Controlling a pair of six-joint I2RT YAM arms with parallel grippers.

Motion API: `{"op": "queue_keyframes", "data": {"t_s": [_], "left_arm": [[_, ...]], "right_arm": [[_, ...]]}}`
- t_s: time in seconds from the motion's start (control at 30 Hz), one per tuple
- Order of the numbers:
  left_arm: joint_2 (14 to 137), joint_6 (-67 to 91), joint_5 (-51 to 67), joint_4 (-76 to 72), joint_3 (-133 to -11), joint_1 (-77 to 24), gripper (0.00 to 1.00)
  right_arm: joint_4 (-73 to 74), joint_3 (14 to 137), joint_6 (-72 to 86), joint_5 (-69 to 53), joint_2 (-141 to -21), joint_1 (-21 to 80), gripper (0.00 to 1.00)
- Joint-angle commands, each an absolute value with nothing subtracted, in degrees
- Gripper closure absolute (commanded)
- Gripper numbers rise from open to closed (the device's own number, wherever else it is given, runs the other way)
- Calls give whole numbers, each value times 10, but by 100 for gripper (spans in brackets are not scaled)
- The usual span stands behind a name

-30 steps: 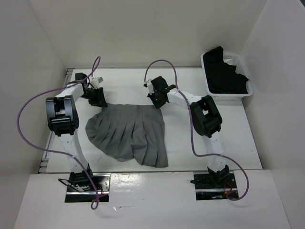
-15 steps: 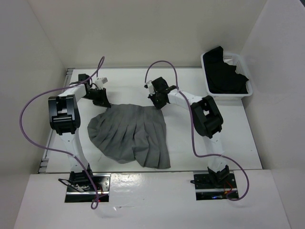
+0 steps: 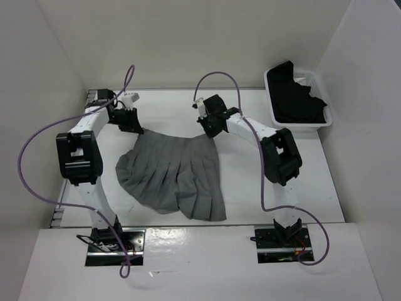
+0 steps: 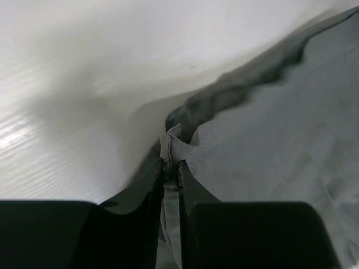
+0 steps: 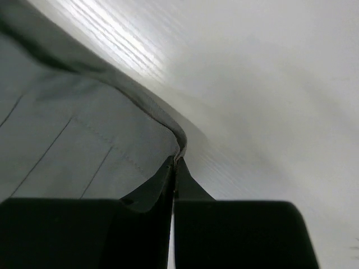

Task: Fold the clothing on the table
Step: Flatten the skirt out

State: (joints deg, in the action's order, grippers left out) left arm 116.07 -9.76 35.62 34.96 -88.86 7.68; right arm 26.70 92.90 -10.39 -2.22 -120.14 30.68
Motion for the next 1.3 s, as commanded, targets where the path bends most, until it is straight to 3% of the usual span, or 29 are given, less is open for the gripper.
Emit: {"op": "queue_keyframes", "data": {"t_s": [0.0, 0.3, 0.8, 1.27], "left_arm": [[1051, -115, 370, 357, -915, 75, 100], [871, -115, 396, 357, -855, 52, 100], [579, -83, 385, 309, -831, 52, 100], [434, -102, 424, 356, -821, 52, 100]], "right_arm": [[269, 950, -111, -12, -1086, 291, 100], [300, 938, -105, -24, -914, 308, 100], [300, 919, -127, -77, -726, 314, 100], [359, 886, -166, -271, -603, 308, 100]]}}
